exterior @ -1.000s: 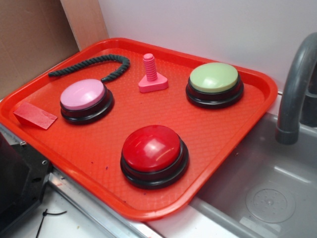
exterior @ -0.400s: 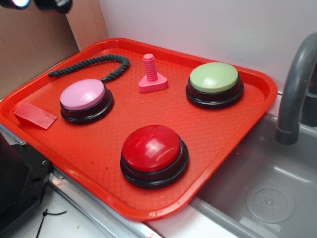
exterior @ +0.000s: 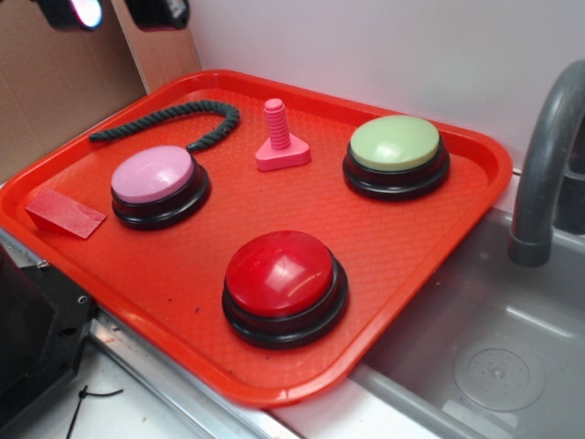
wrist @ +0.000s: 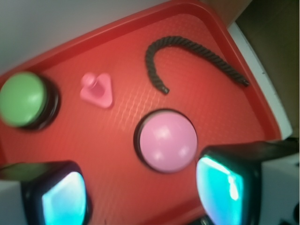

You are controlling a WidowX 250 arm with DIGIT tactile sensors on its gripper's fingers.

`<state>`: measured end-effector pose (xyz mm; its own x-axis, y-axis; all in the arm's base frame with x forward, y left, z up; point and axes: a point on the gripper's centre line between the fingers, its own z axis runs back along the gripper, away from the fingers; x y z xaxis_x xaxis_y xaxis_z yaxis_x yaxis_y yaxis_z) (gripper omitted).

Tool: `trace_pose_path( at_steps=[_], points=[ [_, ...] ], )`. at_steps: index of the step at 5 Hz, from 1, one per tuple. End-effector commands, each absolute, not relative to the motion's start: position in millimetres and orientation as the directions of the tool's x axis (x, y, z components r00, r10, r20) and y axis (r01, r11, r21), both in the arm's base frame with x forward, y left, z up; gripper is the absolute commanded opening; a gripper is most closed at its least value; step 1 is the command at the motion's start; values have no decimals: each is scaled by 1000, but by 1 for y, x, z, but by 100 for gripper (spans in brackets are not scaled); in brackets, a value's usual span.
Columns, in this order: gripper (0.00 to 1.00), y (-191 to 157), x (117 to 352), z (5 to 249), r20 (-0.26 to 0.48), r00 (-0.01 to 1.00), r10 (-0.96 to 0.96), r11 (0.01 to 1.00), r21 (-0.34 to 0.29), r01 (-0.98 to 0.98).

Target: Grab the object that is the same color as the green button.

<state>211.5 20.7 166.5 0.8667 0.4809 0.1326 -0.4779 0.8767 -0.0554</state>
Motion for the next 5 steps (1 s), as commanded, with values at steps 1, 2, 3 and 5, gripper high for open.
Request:
trace_pose_path(
  at_steps=[1,2,3,5],
  points=[
    [100,64,257,134,214,710,671,738,-106,-666],
    [100,81,277,110,234,636,735,670,-111,-734],
    [100,89,288,94,263,566,781,613,-150,-776],
    [100,101,303,62,245,558,793,597,-123,-793]
  ],
)
